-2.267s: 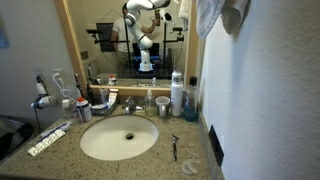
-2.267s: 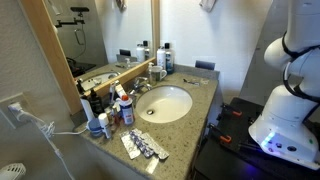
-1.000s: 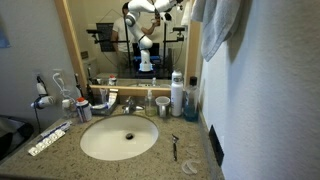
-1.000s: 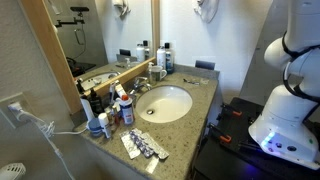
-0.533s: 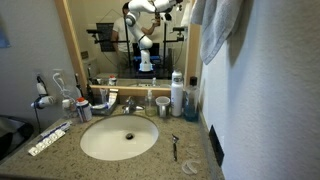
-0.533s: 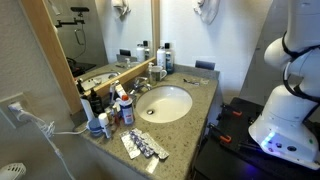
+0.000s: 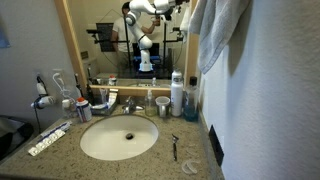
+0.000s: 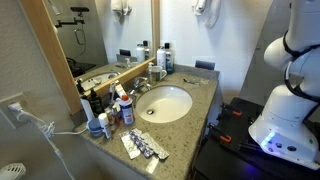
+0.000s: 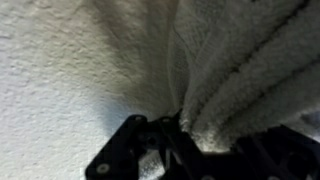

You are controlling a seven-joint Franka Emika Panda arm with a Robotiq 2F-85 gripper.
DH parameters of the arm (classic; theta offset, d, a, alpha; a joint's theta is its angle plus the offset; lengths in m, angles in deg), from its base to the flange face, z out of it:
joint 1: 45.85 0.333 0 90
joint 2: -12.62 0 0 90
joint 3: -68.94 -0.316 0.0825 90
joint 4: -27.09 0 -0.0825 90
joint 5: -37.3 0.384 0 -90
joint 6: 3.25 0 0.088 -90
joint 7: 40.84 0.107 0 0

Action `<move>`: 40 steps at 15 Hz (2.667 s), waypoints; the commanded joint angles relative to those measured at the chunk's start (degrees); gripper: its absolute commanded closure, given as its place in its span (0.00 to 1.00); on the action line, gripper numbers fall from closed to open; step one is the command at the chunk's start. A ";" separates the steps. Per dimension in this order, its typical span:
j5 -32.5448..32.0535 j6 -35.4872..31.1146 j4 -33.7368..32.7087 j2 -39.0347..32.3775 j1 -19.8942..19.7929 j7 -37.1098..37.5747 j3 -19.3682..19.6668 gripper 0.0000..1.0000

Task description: Take the towel and clean the central part of the bathing room sink, and then hang back the towel

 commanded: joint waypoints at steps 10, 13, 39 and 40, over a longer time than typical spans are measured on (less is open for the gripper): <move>24.63 4.75 6.05 -14.36 16.89 -36.71 2.63 0.94; 29.83 5.65 5.62 -15.41 20.58 -40.44 4.71 0.94; 35.81 -0.59 17.55 -6.46 28.57 -26.90 18.82 0.94; 35.81 -0.61 17.65 -6.47 28.84 -26.85 18.83 0.94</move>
